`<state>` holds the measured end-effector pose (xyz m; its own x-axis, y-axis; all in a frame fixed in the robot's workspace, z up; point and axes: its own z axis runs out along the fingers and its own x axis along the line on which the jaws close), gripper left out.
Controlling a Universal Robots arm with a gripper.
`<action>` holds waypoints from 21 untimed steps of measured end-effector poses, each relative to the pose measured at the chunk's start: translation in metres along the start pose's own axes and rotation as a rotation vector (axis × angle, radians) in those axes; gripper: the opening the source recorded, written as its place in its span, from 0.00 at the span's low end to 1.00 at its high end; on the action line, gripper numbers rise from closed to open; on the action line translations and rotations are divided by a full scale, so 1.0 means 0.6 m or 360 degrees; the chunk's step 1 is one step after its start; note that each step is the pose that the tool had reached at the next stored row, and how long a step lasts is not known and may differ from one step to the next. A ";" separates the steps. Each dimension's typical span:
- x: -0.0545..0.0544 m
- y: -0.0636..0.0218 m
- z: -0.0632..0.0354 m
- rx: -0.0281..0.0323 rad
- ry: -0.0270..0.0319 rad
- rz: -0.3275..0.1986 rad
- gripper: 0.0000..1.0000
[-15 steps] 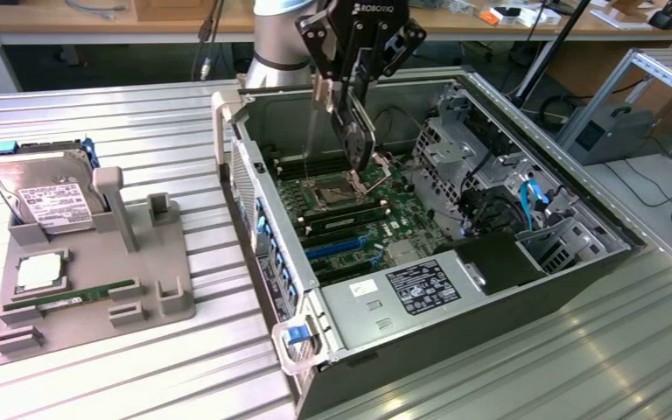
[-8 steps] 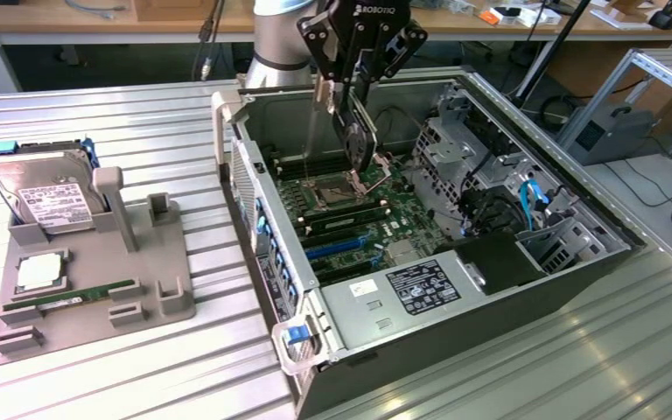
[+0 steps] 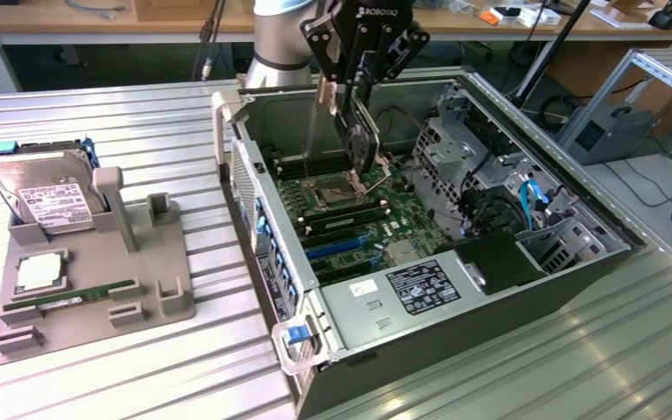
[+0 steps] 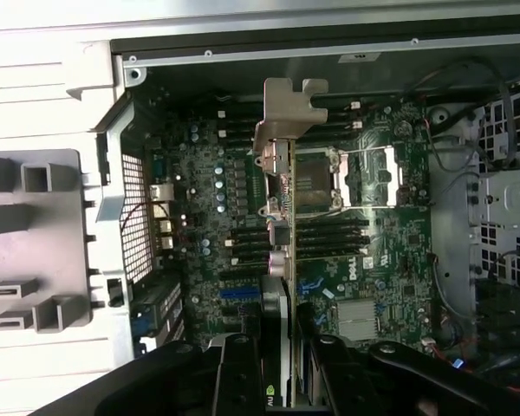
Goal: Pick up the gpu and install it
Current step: 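Pick up the gpu and move the gpu toward the slot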
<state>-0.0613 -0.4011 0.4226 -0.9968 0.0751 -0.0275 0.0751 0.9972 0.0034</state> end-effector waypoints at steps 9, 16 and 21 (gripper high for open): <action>-0.010 0.001 0.004 0.00065 -0.00005 0.0000 0.27; -0.019 0.001 0.008 0.00128 -0.00010 0.0000 0.27; -0.026 0.002 0.011 0.00176 -0.00013 0.0000 0.27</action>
<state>-0.0455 -0.4011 0.4164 -0.9968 0.0748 -0.0284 0.0751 0.9971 -0.0076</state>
